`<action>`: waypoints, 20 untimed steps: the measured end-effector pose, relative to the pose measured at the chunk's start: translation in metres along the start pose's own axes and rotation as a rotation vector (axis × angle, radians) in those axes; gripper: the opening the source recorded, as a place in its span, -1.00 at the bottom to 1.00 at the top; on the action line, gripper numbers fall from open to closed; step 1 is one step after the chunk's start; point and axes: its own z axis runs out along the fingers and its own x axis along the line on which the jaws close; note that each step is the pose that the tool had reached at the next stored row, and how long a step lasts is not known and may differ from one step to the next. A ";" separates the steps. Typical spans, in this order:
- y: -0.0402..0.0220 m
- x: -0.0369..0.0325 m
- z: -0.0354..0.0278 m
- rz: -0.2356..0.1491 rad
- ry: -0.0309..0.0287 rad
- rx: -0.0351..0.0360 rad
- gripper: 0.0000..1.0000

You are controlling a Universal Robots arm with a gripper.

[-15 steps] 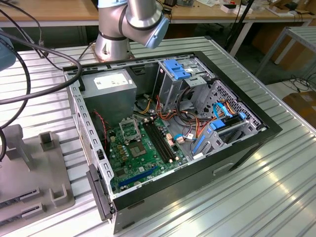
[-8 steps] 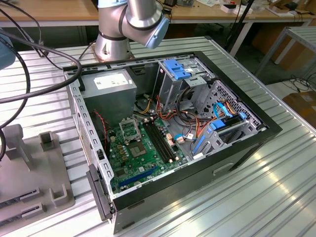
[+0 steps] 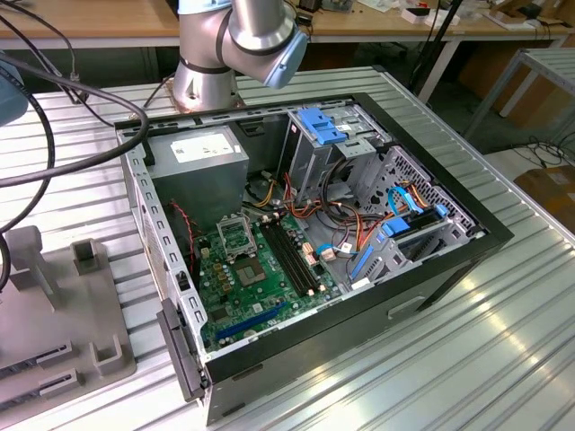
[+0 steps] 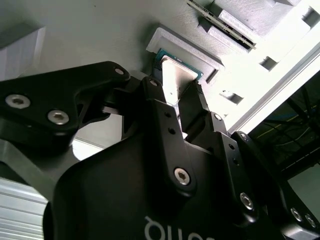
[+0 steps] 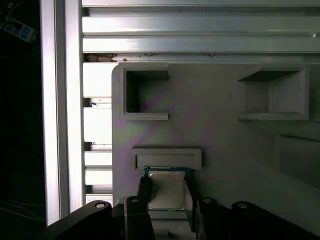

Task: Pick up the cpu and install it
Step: 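Pick up the cpu and move it towards the insertion slot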

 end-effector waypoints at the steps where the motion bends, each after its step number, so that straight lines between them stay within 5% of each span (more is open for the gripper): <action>1: 0.0000 0.0000 0.0000 0.000 0.0000 0.0000 -0.18; 7: 0.0000 0.0000 0.0000 0.000 0.0001 0.0001 -0.04; 20: 0.0000 -0.0001 0.0040 0.000 0.0001 0.0001 -0.04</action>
